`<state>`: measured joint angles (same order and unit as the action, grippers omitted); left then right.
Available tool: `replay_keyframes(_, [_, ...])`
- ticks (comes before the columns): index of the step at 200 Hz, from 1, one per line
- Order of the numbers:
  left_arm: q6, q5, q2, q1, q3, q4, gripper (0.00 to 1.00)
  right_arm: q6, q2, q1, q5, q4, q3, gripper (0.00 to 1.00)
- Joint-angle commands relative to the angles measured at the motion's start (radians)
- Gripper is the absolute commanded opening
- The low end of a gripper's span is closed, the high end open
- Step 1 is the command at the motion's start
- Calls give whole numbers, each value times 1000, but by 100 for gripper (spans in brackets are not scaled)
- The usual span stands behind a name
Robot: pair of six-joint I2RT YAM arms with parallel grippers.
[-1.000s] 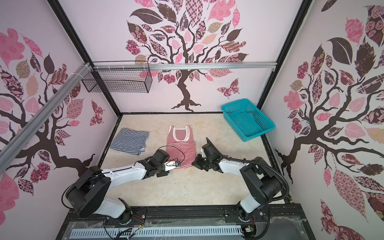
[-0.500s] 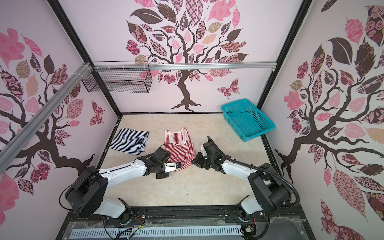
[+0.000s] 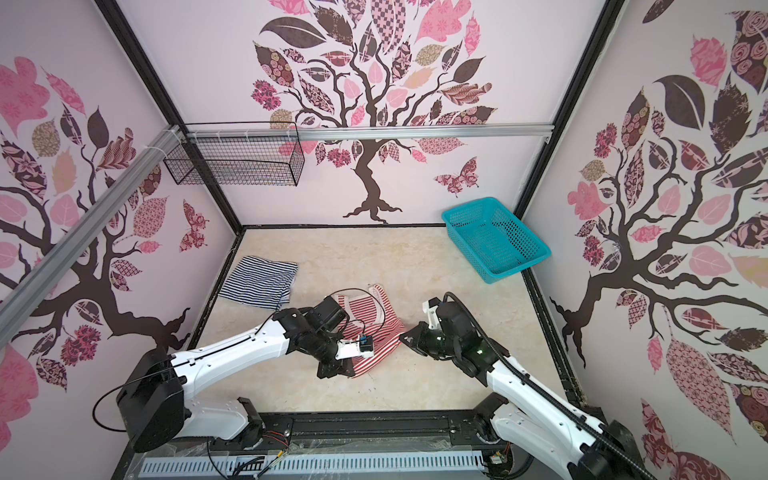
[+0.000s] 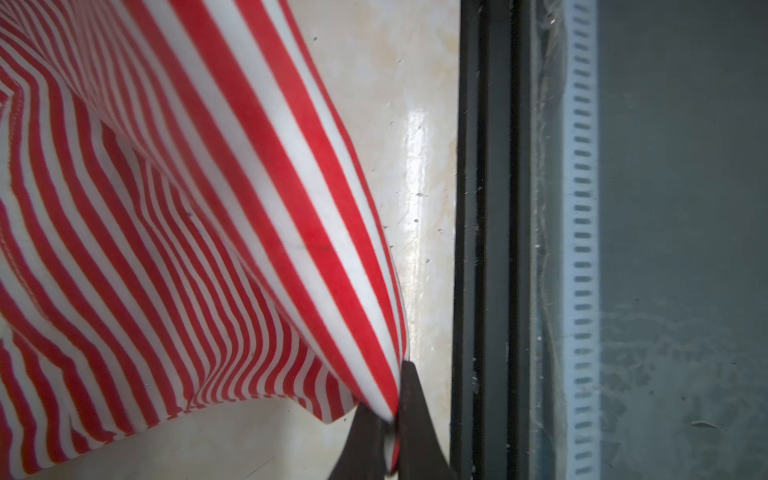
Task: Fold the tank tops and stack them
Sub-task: 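Pinch the near edge of the red top with both grippers and lift, then fold the lifted edge over the red top with both grippers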
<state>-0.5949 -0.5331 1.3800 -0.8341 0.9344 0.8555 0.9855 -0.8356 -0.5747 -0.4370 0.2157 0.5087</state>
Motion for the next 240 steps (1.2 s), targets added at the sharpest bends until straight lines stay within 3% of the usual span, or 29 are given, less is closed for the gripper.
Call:
replay_keyframes(1, [52,-176,-25,-14,71,87,7,28,61,3,22,127,28,0])
replay_keyframes(36, [76,-241,-43,-14,131,119,8,19,62,3,32,171,114,0])
replay_keyframes(75, [78,-238,-55,15,125,100,8,-6,-51,3,30,113,225,0])
replay_keyframes(137, [-28,-285,-15,254,91,120,8,-21,-310,5,-11,-58,311,0])
replay_keyframes(240, [-201,-275,232,514,118,112,9,-76,-803,8,-88,-155,599,0])
